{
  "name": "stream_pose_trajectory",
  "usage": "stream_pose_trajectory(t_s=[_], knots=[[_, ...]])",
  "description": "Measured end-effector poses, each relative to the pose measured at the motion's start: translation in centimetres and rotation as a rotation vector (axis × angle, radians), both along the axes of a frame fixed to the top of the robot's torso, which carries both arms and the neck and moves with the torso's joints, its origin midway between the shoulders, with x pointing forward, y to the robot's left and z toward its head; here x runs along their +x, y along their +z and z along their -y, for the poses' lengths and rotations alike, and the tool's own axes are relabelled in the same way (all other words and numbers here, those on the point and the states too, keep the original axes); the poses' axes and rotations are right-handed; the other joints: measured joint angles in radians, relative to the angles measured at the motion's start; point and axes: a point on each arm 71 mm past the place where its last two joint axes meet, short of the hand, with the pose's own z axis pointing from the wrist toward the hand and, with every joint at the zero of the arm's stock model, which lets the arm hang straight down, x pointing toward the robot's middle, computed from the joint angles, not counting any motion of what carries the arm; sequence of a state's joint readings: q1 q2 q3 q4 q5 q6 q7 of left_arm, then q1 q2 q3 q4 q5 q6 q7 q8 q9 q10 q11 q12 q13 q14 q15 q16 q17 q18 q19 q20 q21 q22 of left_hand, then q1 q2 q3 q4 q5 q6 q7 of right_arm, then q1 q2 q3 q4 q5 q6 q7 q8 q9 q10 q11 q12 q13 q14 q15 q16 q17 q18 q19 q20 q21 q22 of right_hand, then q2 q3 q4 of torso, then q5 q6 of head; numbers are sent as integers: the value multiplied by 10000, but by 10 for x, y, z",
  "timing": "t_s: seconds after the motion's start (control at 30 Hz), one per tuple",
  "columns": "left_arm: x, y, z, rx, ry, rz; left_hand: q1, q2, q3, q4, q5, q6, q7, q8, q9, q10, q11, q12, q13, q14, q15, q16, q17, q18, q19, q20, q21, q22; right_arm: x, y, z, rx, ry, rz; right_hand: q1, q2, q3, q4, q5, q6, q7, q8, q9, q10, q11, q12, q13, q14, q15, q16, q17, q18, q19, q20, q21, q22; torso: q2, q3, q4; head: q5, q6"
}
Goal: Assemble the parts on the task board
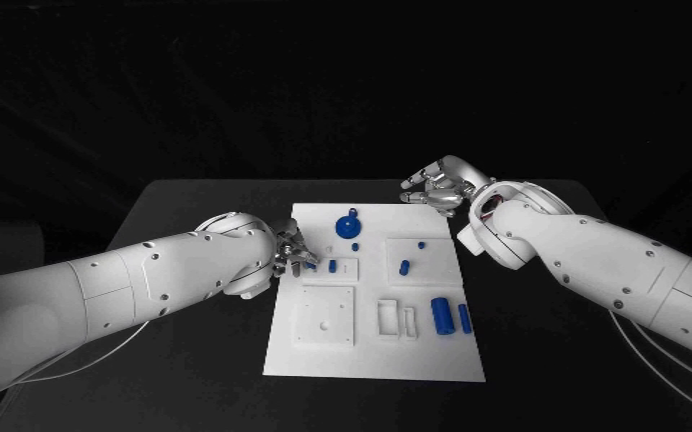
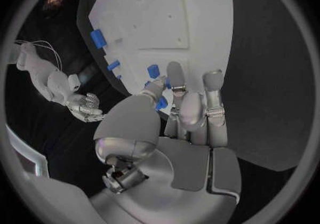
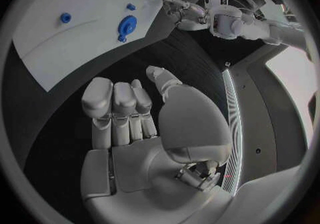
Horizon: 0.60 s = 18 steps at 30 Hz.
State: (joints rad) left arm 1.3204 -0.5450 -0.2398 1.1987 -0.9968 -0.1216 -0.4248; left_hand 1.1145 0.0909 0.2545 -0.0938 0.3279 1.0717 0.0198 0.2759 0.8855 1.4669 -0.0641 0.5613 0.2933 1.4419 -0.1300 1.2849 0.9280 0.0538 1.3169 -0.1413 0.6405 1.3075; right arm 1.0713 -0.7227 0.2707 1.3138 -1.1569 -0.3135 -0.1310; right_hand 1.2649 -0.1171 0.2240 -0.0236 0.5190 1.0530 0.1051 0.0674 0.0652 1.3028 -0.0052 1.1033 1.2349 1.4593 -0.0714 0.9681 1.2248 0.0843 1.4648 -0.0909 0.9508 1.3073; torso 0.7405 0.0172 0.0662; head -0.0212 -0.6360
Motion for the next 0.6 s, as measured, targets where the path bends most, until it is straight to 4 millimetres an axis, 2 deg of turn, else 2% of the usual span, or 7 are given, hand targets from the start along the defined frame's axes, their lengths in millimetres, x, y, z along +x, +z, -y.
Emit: stream_pose_trajectory(t_s=[0.6], knots=[[0, -6, 1, -214, 51, 304, 0, 0, 0, -1, 28, 1, 0, -51, 195, 0, 0, 0, 1, 0, 1, 0, 4, 0, -1, 0, 41, -2, 0, 0, 1, -10, -21, -7, 1, -1, 0, 0, 0, 0, 0, 0, 0, 0, 0, 0, 14, 0, 0, 0, 0, 0, 0, 0, 0, -1, 9, -1, 1, -41, -32]])
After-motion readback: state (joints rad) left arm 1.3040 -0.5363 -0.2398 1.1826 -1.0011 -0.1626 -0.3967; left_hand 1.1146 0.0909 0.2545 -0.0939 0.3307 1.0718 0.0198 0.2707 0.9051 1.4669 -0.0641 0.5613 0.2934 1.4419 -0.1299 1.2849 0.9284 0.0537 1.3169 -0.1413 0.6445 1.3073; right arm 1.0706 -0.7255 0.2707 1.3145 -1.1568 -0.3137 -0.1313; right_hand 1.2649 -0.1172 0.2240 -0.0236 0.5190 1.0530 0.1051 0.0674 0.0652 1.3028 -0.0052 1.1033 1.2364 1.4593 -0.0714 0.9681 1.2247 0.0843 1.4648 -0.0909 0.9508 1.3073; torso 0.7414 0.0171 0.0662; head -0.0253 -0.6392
